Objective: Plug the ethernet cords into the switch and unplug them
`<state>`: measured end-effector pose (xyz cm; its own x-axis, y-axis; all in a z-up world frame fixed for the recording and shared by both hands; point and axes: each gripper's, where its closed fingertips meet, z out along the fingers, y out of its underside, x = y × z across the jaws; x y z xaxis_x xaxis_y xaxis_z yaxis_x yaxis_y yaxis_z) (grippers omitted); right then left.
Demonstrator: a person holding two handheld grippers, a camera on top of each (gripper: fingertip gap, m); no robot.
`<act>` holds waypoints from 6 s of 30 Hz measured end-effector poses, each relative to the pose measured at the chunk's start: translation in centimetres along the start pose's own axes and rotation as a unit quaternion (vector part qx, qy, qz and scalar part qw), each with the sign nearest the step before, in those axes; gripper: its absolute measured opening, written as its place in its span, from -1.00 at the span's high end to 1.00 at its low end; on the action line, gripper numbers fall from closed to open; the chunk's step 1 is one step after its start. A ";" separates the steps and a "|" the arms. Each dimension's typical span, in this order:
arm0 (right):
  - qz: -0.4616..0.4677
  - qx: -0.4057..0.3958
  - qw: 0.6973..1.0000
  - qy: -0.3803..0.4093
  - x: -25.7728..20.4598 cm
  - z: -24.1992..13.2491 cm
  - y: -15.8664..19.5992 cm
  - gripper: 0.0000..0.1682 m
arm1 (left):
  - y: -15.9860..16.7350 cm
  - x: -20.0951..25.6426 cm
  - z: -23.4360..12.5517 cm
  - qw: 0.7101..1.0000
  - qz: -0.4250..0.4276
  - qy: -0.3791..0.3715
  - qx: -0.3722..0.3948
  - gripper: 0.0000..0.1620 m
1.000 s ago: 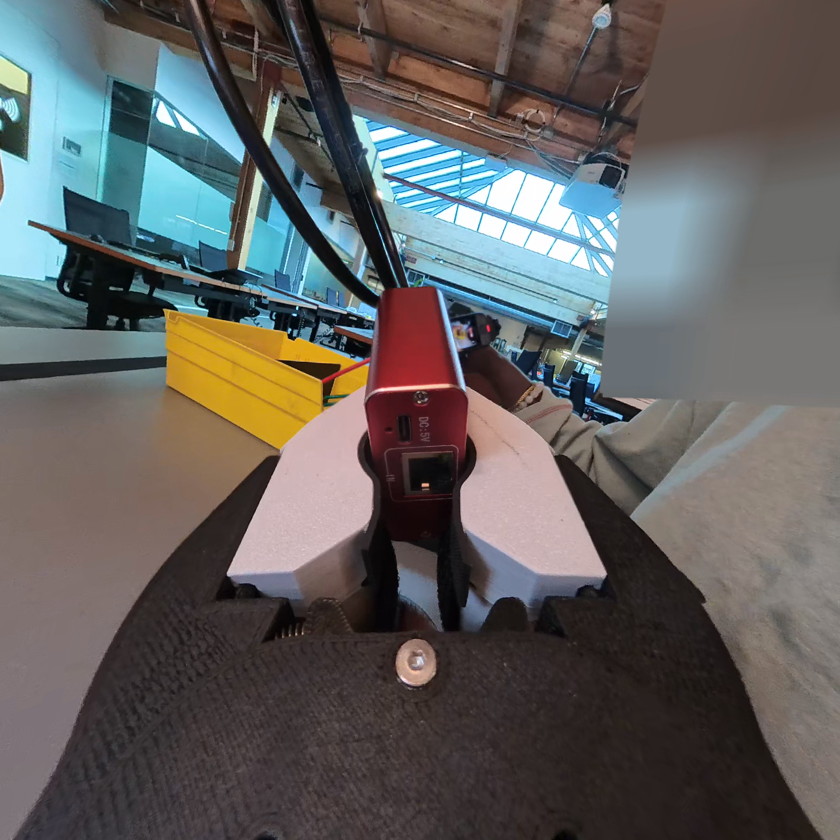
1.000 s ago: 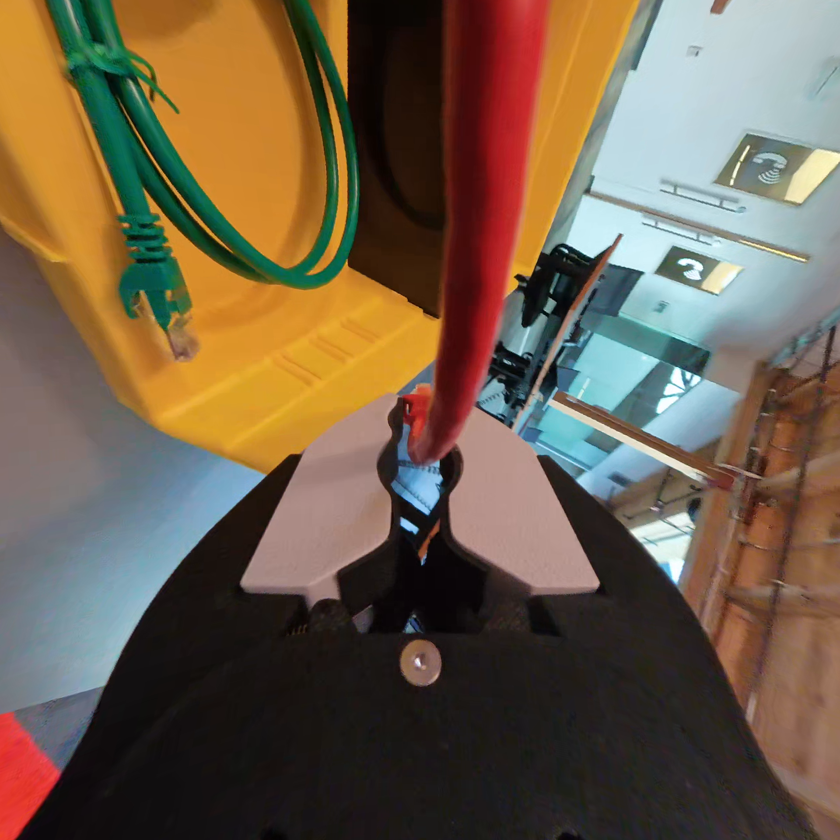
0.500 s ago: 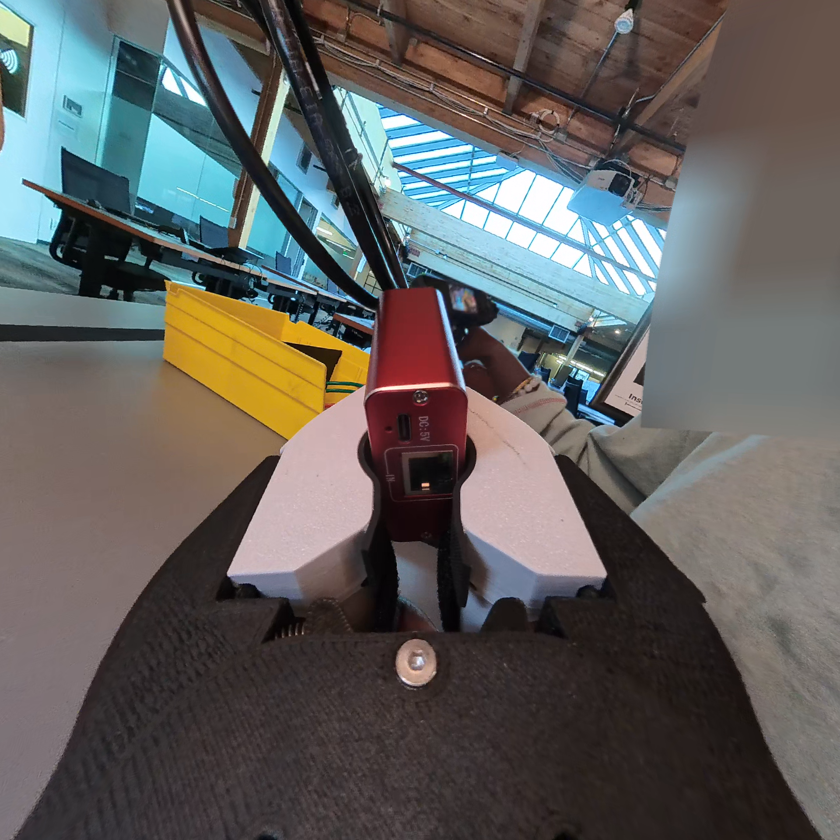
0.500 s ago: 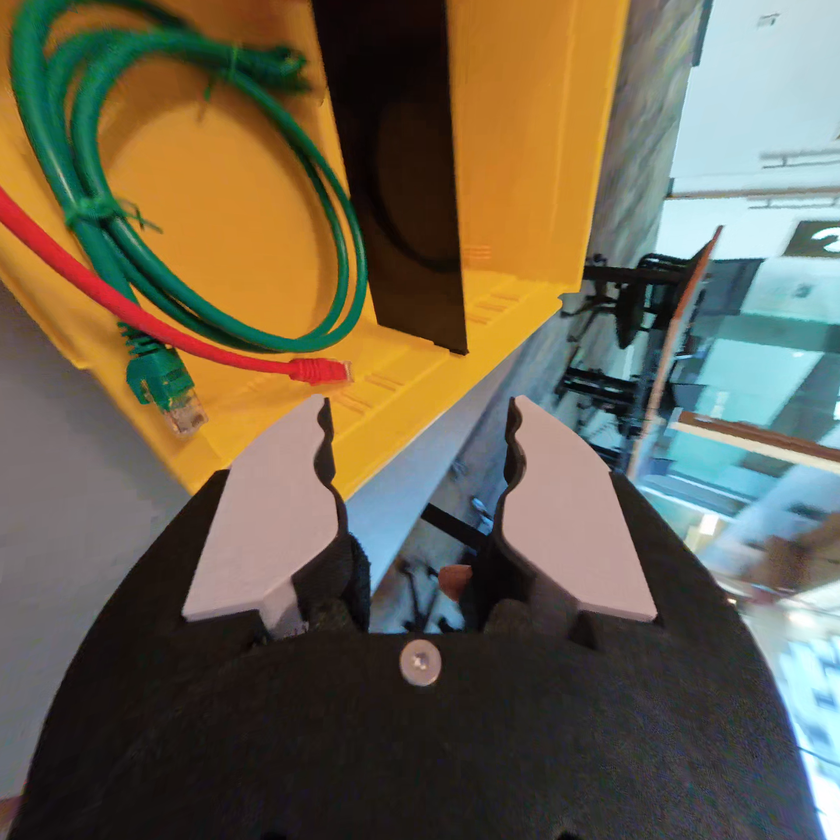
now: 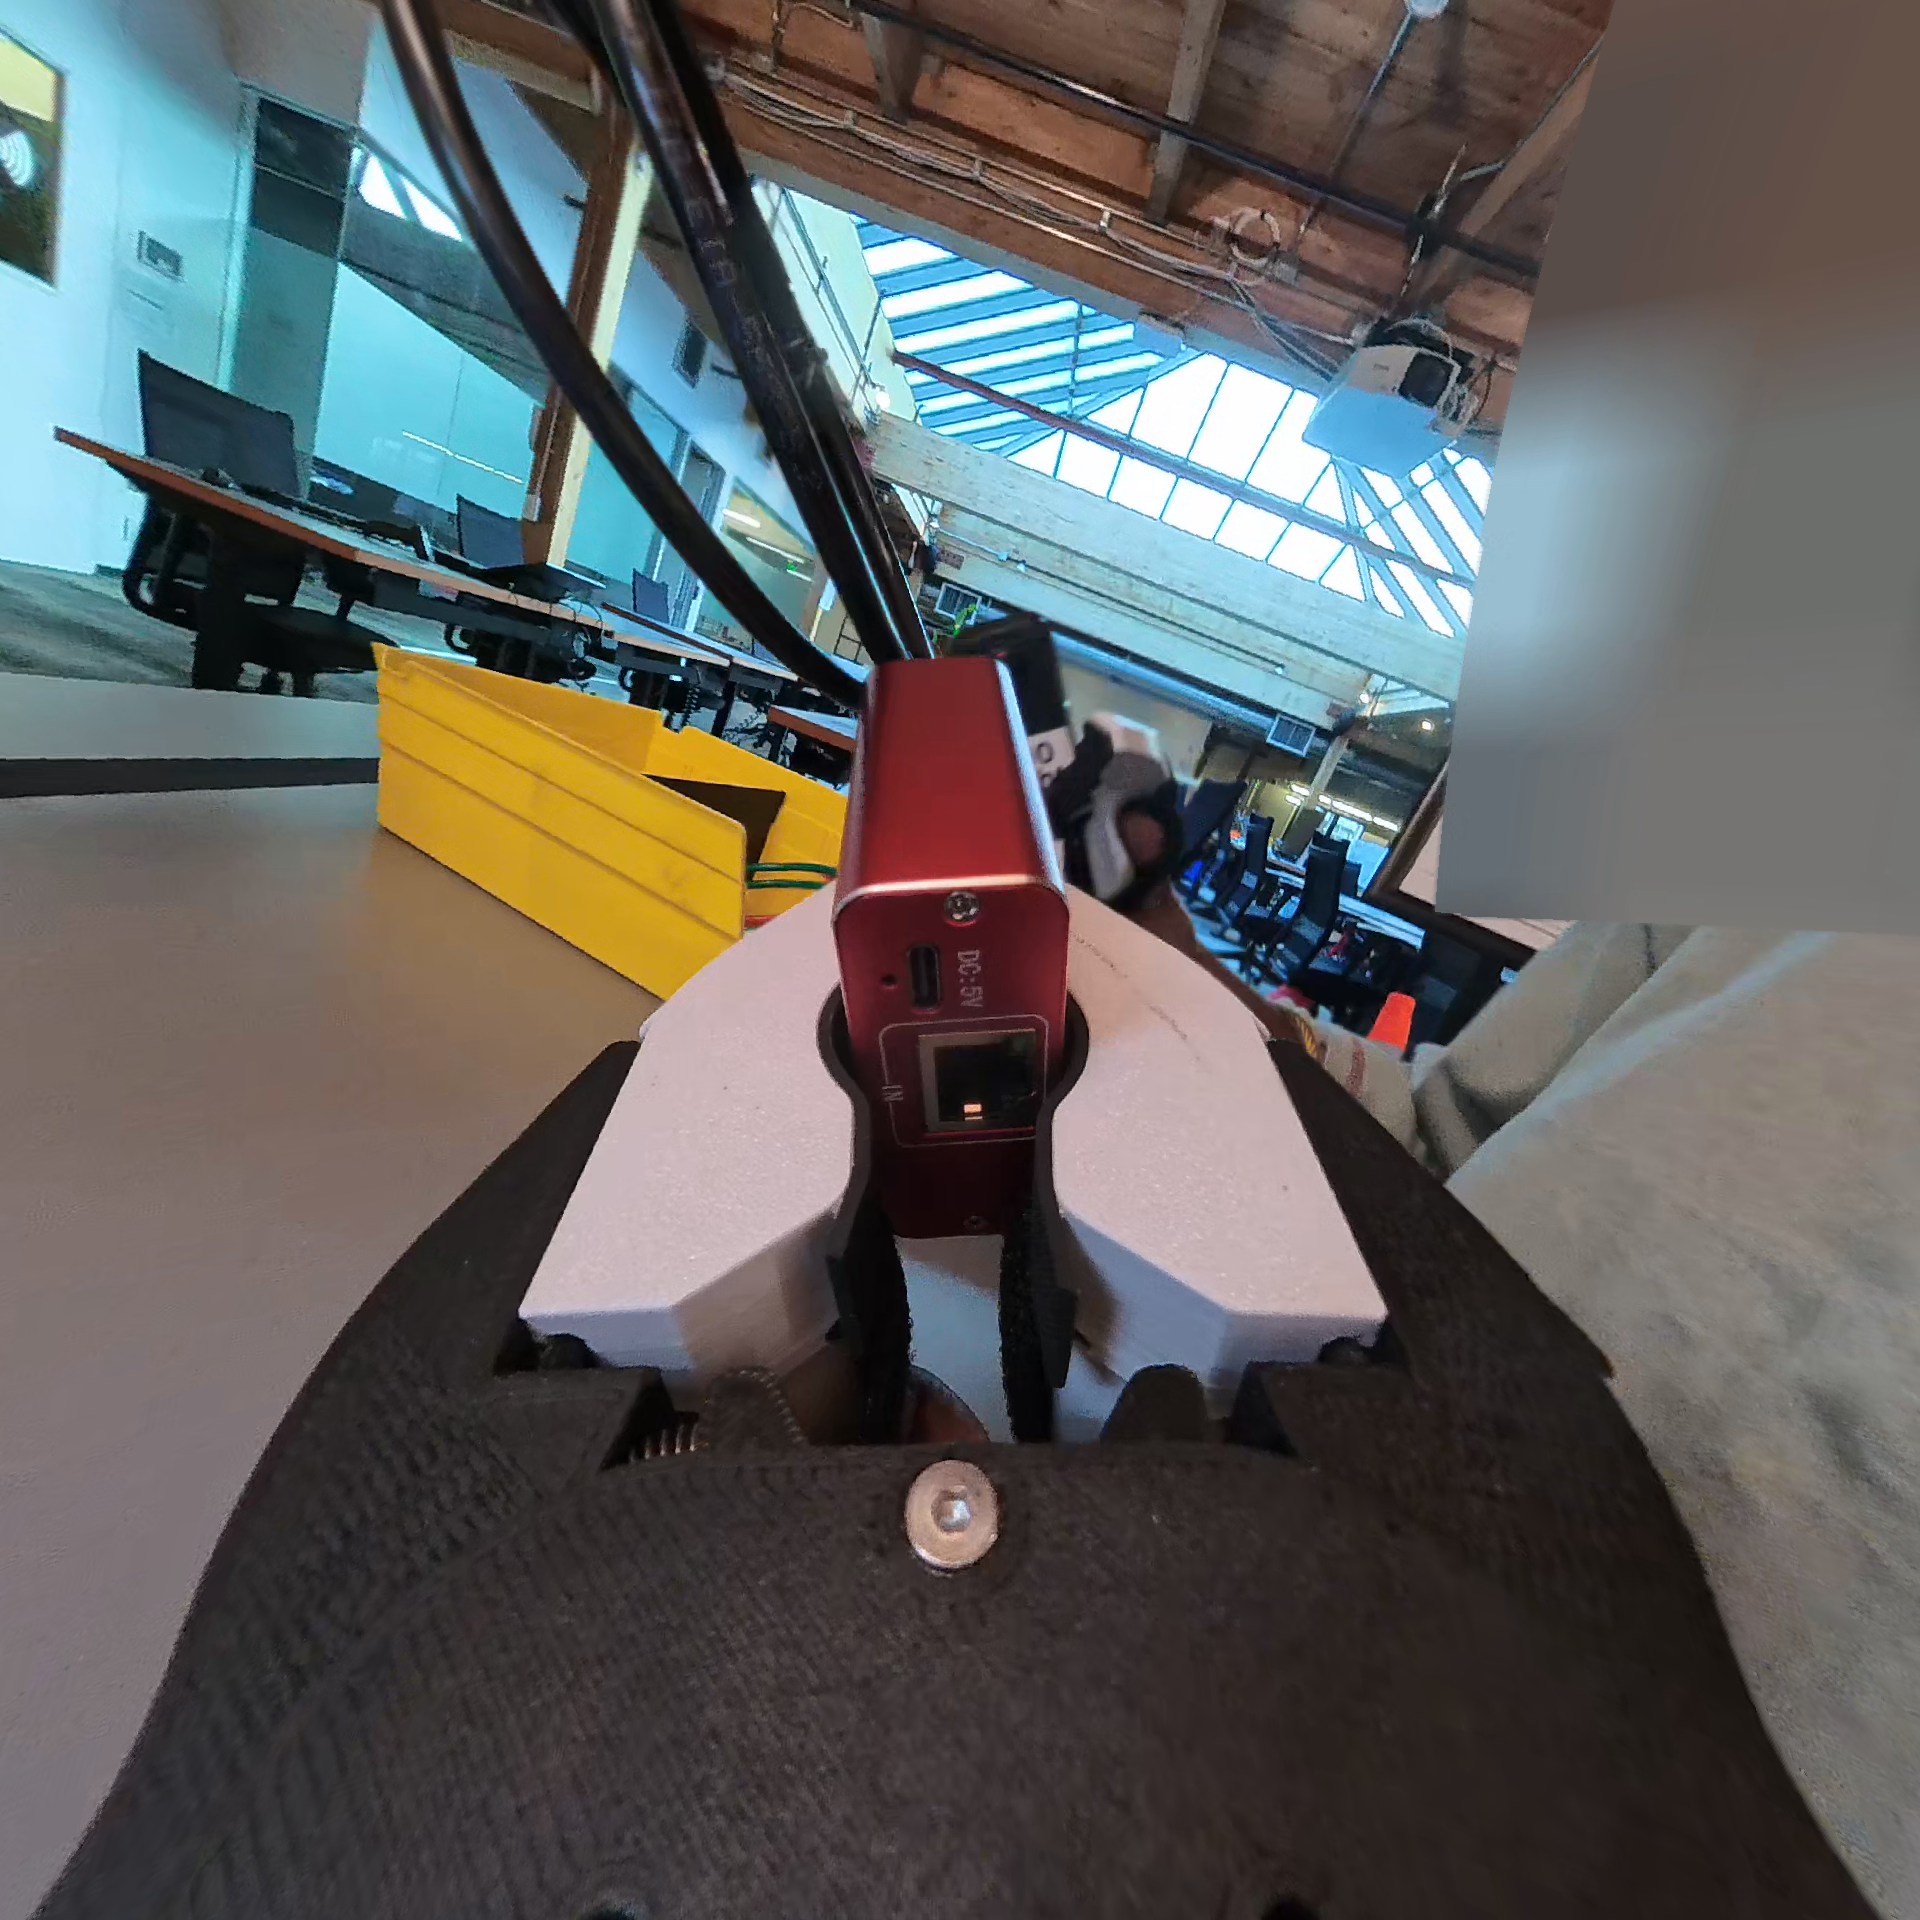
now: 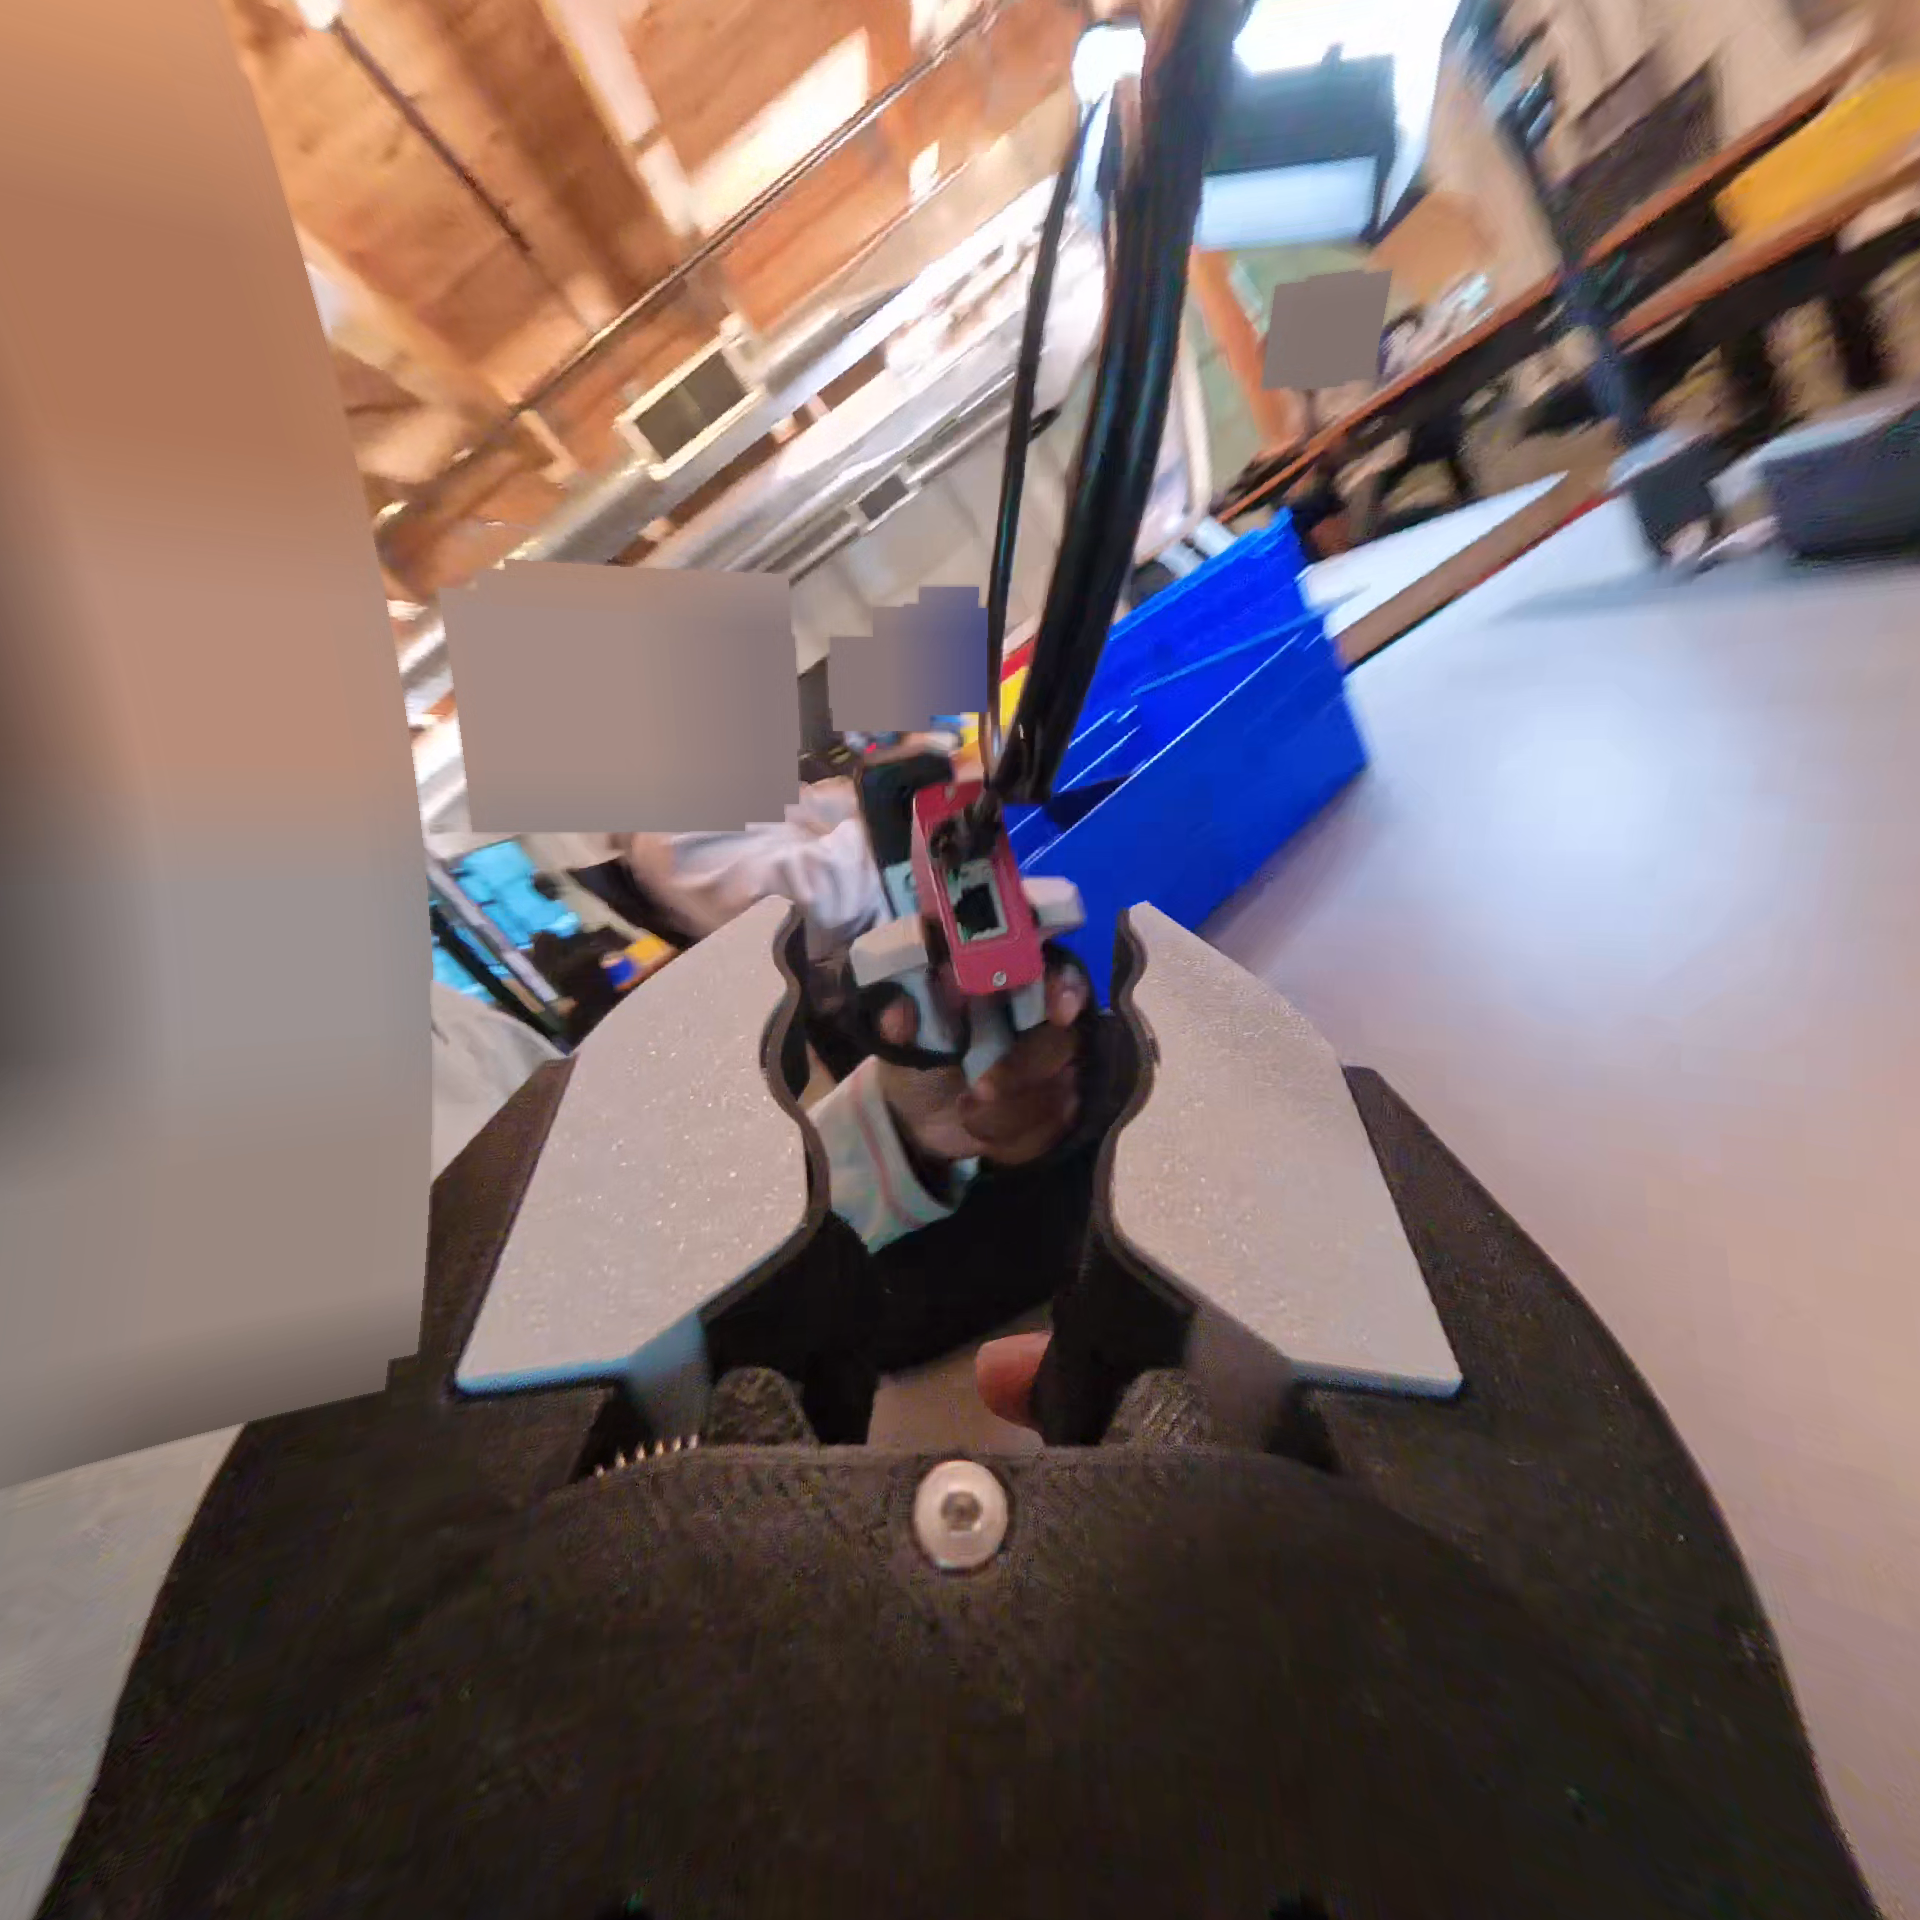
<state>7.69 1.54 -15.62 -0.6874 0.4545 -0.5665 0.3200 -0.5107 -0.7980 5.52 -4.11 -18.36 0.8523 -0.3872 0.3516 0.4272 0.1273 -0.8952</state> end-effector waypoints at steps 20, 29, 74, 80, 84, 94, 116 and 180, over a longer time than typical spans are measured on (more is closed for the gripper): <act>-0.143 -0.047 0.986 -0.065 -1.6 4.7 3.1 0.78 | 1.2 1.8 0.5 0.998 0.031 0.043 -0.034 0.64; -0.170 -0.032 0.984 -0.050 -1.6 4.7 3.1 0.81 | 1.6 1.6 0.6 0.998 0.033 0.036 -0.047 0.64; -0.272 0.095 0.954 0.086 -1.7 -0.9 -2.1 0.84 | -2.9 1.2 -0.7 0.995 0.060 0.024 0.081 0.63; -0.330 0.034 0.916 0.225 -0.1 -8.1 -6.4 0.84 | -1.5 0.8 -0.8 0.997 0.060 0.003 0.046 0.63; -0.359 -0.110 0.820 0.433 4.3 -16.6 -7.5 0.83 | -1.0 1.0 -0.5 0.996 0.079 0.001 0.030 0.63; -0.392 -0.525 0.389 0.647 9.6 -30.0 -7.6 0.83 | -0.7 0.3 -0.5 0.997 0.073 -0.017 0.022 0.64; -0.449 -0.135 0.870 0.155 -0.2 -3.2 -2.2 -0.30 | 0.1 -0.3 -0.3 1.000 0.025 -0.017 0.003 0.65; -0.130 -0.536 0.590 0.590 27.6 -27.0 -15.8 0.00 | 0.6 0.4 0.3 1.000 -0.007 0.011 -0.009 0.16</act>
<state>1.24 41.84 -24.16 -0.0753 0.9302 0.3593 0.9669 0.1563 -0.2018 6.18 -3.90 -18.71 0.8395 -0.4088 0.3579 0.4327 0.1049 -0.8954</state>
